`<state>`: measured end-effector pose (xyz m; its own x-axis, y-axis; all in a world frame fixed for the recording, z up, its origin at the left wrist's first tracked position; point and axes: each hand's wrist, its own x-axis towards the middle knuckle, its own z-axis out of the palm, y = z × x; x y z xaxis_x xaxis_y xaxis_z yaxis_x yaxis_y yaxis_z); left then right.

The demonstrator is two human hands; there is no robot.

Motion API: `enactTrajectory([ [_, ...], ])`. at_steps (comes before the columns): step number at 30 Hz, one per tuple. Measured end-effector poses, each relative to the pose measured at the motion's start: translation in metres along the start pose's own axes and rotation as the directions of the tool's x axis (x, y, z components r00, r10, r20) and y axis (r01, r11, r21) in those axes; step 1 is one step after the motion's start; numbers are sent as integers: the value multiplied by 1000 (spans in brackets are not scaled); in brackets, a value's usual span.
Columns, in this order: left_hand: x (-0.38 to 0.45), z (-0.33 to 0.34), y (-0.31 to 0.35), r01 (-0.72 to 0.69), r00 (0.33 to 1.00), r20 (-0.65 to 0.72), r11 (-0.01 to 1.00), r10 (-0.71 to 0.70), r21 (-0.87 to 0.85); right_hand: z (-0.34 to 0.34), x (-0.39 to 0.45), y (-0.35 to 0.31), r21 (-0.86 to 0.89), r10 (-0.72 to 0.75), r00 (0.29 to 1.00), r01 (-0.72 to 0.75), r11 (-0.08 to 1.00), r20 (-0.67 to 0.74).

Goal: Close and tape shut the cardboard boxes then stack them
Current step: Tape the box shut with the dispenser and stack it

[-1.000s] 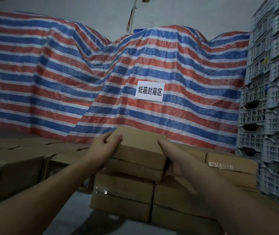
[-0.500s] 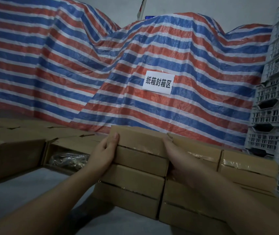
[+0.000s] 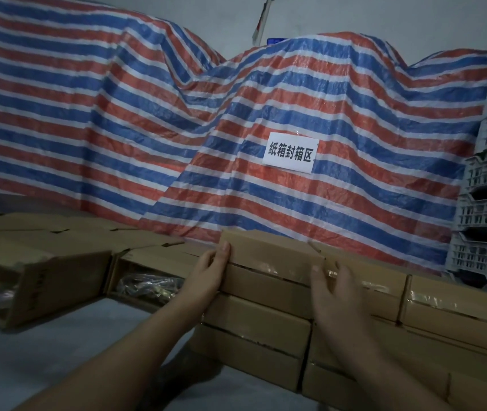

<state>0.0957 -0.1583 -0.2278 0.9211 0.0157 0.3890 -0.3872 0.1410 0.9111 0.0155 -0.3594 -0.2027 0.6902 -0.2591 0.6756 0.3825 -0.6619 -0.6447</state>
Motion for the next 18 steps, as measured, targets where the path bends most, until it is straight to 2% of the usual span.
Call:
enactTrajectory([
  [2,2,-2,2,-12,995,-96,1000,10,-11,-2,-9,-5,-17,-81,996,80,997,-41],
  [5,3,-20,13,-131,958,-229,975,172,181,-1,-16,-23,-47,-242,970,241,969,-21],
  [10,-4,-86,40,-236,911,-157,794,382,560,23,-23,-62,-49,-457,885,463,885,93],
  [14,-17,-145,58,-164,876,-218,691,430,704,58,-30,-85,15,-491,847,499,866,205],
  [16,-20,-177,66,-134,867,-188,579,461,804,77,-32,-95,53,-475,840,479,876,262],
  [18,-21,-208,73,-88,880,-130,426,456,901,98,-31,-104,103,-415,850,404,909,325],
])
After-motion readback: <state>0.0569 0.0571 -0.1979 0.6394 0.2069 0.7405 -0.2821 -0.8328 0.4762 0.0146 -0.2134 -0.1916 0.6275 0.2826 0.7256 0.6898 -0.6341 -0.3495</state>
